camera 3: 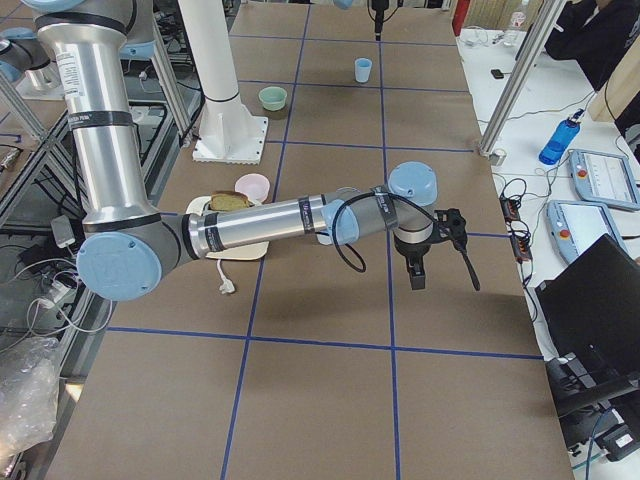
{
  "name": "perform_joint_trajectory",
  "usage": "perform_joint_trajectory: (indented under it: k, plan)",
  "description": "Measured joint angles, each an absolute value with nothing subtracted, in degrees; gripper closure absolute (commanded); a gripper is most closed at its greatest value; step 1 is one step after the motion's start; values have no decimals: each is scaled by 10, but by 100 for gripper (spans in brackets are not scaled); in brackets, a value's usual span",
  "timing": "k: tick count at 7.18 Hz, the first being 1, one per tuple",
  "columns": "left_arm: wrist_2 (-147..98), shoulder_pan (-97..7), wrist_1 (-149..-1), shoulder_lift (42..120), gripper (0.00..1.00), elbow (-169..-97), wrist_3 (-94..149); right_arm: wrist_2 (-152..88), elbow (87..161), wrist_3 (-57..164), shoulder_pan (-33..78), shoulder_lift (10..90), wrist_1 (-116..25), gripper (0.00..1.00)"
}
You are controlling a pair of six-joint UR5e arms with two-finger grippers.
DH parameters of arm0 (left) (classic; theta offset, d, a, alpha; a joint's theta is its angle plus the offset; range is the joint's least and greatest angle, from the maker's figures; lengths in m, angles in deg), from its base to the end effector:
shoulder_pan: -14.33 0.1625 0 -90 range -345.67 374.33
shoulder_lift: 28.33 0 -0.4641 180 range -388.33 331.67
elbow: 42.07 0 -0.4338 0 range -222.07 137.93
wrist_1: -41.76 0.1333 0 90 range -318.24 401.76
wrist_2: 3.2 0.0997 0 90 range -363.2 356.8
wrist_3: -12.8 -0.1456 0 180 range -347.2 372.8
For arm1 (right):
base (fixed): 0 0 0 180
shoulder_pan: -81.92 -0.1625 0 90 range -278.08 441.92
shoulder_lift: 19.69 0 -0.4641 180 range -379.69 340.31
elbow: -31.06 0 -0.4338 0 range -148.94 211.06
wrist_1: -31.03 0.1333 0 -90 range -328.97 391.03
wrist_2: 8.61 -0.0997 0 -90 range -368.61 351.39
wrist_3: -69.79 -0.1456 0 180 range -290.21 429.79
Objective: Stack blue cups with both arms
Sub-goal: 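Lower the left gripper onto the light-blue cup nearest it and grasp it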
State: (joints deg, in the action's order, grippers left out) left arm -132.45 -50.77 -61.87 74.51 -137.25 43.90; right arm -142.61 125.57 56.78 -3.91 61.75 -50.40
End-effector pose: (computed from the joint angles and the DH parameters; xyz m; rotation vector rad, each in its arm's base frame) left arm 0.2404 -0.6157 0.5245 0.1549 0.8371 0.0875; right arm -0.0132 -0.6236 0.5839 0.2413 -0.8029 0.0001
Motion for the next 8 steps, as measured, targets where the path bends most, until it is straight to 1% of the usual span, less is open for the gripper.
perform_joint_trajectory:
  k: [2,4,6,8]
  plan:
    - [-1297,-477,-632,750,3,-1364,462,-1426,1261,562,-39,618,-505,0]
    - [-1277,-437,-690,737,3,-1363,521,-1426,1263,560,-39,618,-505,0]
    - [-1272,-423,-732,717,3,-1364,545,-1426,1263,560,-39,617,-505,0]
    - [-1271,-421,-740,709,3,-1365,547,-1426,1263,559,-39,618,-505,0]
